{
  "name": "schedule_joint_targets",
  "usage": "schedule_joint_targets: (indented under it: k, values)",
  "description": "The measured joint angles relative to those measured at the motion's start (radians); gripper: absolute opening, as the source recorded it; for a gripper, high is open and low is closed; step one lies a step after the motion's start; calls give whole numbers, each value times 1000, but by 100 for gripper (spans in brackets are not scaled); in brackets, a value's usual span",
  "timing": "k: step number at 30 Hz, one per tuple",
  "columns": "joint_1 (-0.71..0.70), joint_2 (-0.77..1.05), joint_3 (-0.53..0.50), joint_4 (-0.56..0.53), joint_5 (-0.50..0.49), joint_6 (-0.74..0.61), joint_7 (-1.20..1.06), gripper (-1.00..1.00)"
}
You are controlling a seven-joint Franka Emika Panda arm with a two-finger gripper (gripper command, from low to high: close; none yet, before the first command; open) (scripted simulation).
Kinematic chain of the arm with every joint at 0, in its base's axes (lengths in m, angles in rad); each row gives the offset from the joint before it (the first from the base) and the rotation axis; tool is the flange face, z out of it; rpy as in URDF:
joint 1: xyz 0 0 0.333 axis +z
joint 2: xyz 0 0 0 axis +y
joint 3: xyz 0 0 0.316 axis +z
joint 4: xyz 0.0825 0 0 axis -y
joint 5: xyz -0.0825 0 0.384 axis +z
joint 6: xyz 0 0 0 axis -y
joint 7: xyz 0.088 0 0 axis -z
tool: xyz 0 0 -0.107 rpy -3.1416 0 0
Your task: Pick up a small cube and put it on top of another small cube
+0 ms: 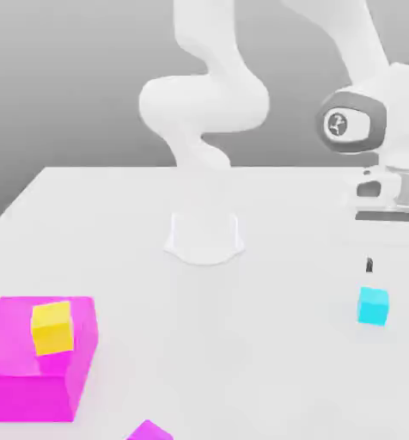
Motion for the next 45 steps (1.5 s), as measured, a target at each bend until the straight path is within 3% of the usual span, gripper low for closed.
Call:
schedule_joint_targets:
  k: [3, 9, 10, 16, 19, 25, 29, 45]
  values:
    - [84, 104, -64, -19, -122, 54, 167, 0]
    - [308, 286, -345, 31, -407, 170, 396, 0]
    - [348, 310, -392, 39, -438, 189, 420, -100]
    - [367, 322, -415, 43, -455, 201, 433, -100]
    - [299, 273, -330, 26, -384, 165, 378, -100]
    - [153, 93, -128, -26, -73, 53, 137, -100]
    - [13, 35, -194, 4, 7, -26, -30, -100]
    - [-570, -127, -531, 177, 134, -349, -639, -100]
